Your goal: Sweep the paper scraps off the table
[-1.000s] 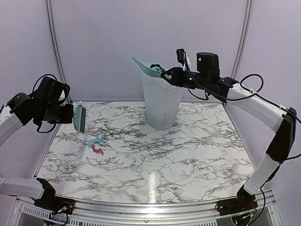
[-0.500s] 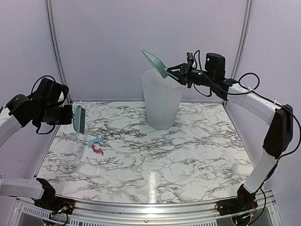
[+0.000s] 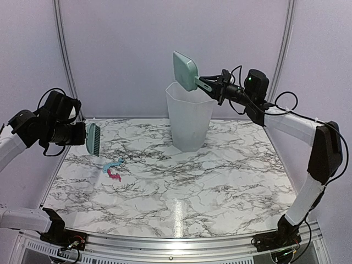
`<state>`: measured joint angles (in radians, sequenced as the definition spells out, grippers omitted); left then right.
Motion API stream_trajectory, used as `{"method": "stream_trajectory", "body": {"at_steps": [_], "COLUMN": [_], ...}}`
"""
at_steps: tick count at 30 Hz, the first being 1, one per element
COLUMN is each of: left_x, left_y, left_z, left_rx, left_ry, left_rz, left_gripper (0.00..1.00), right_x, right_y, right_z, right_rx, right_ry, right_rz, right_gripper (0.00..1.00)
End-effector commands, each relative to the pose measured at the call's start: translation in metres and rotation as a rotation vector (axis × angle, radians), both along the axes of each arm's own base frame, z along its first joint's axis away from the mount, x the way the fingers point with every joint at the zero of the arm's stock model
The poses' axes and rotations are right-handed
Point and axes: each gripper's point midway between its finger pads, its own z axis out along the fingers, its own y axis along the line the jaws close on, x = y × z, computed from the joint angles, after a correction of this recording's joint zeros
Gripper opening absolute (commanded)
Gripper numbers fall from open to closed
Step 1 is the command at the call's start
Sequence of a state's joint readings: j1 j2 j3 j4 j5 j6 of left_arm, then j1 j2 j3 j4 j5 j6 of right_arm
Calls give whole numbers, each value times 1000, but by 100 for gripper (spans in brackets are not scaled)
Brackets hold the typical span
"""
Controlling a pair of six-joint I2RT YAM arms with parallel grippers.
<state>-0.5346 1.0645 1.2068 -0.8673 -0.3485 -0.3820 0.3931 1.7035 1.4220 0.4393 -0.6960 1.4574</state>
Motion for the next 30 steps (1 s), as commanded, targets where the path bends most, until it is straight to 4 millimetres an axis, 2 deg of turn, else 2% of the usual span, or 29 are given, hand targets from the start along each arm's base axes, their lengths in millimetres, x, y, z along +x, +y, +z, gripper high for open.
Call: {"method": "stream_trajectory", "body": {"at_steps": [1,8,12,18,22,25,26,30], "left_x": [7,6,6,7,9,13,15,28], "left_y": [-2,-1,1,3,-1,-2,-2,-3], "left_z": [12,15,23,29,30,32,31,20], "left_rx": [-19,-12,2,22,28,49,57,74], "left_ry": [-39,-49,-71,-87,-83,-86,-81,-28], "left_rz": [5,-5,-11,-20,-43,-53,-57,-79], "left_gripper": [0,0,0,0,0,0,0,0], "right_x": [-6,-8,-9,-13,-15,-17,-21,-29], "right_y": [-8,-22,-23,-30,-30,-26,-24,-6], "right_z": [39,43,44,61,56,54,59,71], "right_rx": [156,314,349,442,484,446,412,198], "right_ry": [-11,46,72,47,93,80,50,-87], "right_rz": [15,-9,-5,-1,5,8,18,23], "right_gripper": [0,1,0,2,0,0,0,0]}}
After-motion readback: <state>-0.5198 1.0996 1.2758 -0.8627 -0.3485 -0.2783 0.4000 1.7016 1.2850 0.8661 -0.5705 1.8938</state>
